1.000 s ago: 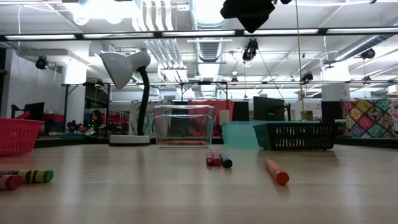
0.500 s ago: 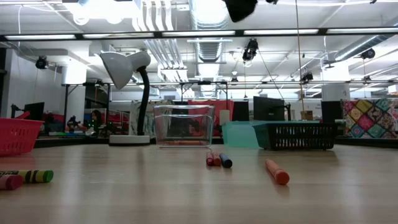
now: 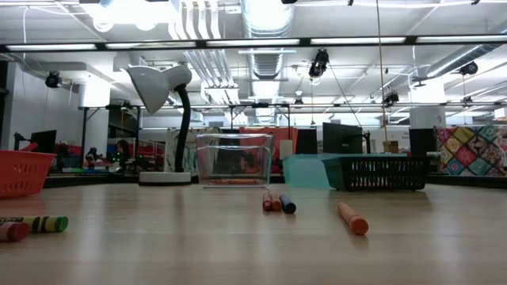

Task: Sort crayons
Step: Put the red crayon into the black bin

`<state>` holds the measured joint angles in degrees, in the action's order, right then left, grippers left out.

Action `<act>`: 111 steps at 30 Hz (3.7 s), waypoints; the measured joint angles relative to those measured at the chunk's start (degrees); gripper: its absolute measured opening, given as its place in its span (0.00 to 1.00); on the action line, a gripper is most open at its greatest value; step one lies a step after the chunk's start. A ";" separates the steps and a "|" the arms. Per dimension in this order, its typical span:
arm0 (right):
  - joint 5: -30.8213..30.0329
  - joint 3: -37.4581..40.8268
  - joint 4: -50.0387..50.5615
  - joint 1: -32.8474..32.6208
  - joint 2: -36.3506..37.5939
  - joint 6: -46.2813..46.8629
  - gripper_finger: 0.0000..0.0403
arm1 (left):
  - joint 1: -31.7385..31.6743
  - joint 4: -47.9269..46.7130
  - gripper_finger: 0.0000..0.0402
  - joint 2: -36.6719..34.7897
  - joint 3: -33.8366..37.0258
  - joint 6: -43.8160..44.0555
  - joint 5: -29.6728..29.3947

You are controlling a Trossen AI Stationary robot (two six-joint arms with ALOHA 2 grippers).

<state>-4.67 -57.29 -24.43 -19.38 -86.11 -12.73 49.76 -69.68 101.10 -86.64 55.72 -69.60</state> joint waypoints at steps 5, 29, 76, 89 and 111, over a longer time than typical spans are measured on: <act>0.09 -0.01 0.96 0.67 0.00 -0.01 0.11 | -3.37 -1.39 0.00 -0.27 0.16 -6.15 0.05; -5.93 -0.01 10.56 8.34 4.02 0.71 0.11 | -22.10 45.35 0.00 -29.57 30.90 -51.05 16.19; 9.59 -3.09 -1.16 19.15 0.61 10.75 0.39 | -33.48 110.60 0.00 -31.04 56.69 -69.99 41.66; 9.64 -3.07 1.14 19.28 1.92 9.53 0.40 | -33.68 109.56 0.00 -32.16 56.73 -71.14 34.10; 9.46 -5.36 -3.70 19.30 -1.42 5.36 0.20 | -33.75 110.41 0.00 -30.47 56.34 -70.47 34.15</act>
<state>4.80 -62.65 -28.12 -0.08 -87.52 -7.37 16.01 40.73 70.63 -30.30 -14.75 -35.46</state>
